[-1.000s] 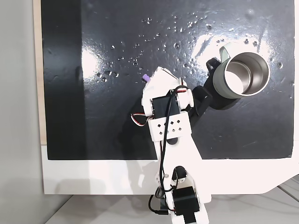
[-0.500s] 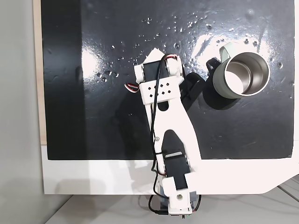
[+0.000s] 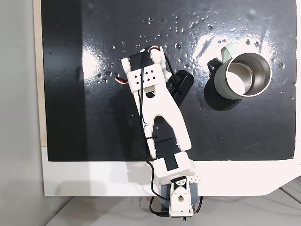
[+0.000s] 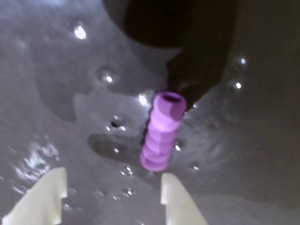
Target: Grasp a pengrip and put it in the cup.
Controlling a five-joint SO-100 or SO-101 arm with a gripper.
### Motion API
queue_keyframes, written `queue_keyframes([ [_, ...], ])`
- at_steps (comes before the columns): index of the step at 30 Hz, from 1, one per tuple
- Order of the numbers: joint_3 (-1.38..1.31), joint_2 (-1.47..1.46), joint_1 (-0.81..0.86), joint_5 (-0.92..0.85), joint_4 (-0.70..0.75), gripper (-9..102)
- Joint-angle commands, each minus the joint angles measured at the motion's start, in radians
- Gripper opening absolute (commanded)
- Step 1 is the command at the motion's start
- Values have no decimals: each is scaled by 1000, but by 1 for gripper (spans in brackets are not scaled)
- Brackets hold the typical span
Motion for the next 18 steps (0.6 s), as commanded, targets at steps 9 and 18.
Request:
queue_keyframes([
  [9,63,44,-23,-3,29,27],
  [18,153,35,-12,-32,-14,26],
])
